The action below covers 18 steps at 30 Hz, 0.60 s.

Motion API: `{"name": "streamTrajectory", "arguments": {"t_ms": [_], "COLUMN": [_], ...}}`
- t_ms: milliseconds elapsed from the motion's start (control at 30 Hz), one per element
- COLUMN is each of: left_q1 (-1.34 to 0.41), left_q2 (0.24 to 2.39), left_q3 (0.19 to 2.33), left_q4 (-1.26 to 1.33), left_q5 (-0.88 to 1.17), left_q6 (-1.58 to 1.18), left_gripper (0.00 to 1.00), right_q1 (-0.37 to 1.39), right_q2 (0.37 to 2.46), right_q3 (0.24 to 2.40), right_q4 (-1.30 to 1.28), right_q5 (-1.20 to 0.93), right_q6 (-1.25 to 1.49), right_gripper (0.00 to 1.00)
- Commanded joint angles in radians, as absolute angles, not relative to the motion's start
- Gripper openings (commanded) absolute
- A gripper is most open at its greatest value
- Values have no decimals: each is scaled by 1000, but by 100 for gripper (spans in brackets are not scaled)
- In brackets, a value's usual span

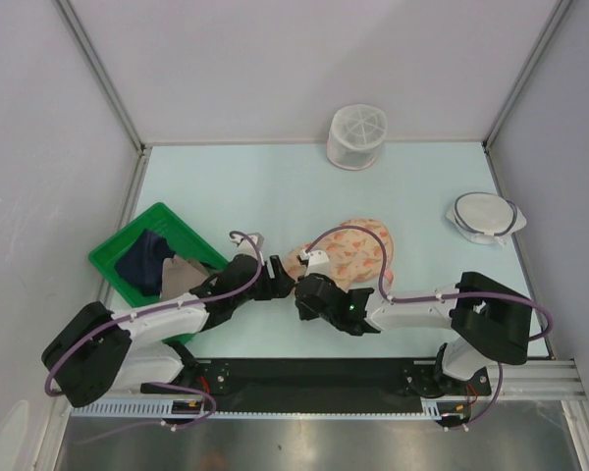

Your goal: Unzip the laundry bag and remove the bra

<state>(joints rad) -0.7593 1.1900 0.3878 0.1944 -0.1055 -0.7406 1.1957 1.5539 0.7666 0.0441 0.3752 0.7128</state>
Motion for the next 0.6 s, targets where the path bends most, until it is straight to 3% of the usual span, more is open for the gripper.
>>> {"name": "streamTrajectory", "arguments": {"t_ms": [0, 167, 333, 467, 567], "left_q1": [-770, -773, -773, -773, -773], "left_q2": [1224, 1275, 1292, 1304, 1305], "left_q3": [400, 411, 417, 425, 437], "left_q4": [302, 344, 356, 357, 350], "left_q5": [-60, -46, -41, -44, -54], "left_q6": [-785, -796, -801, -799, -795], "left_gripper": [68, 47, 33, 7, 0], "right_q1": [1195, 1193, 1192, 1187, 1184], "right_q2": [1571, 1566, 1560, 1560, 1560], "right_q3": [804, 799, 796, 795, 793], "right_q4": [89, 94, 89, 94, 92], "right_q5": [353, 350, 353, 350, 347], "right_q6": [693, 696, 701, 700, 699], "right_gripper": [0, 0, 0, 0, 0]}}
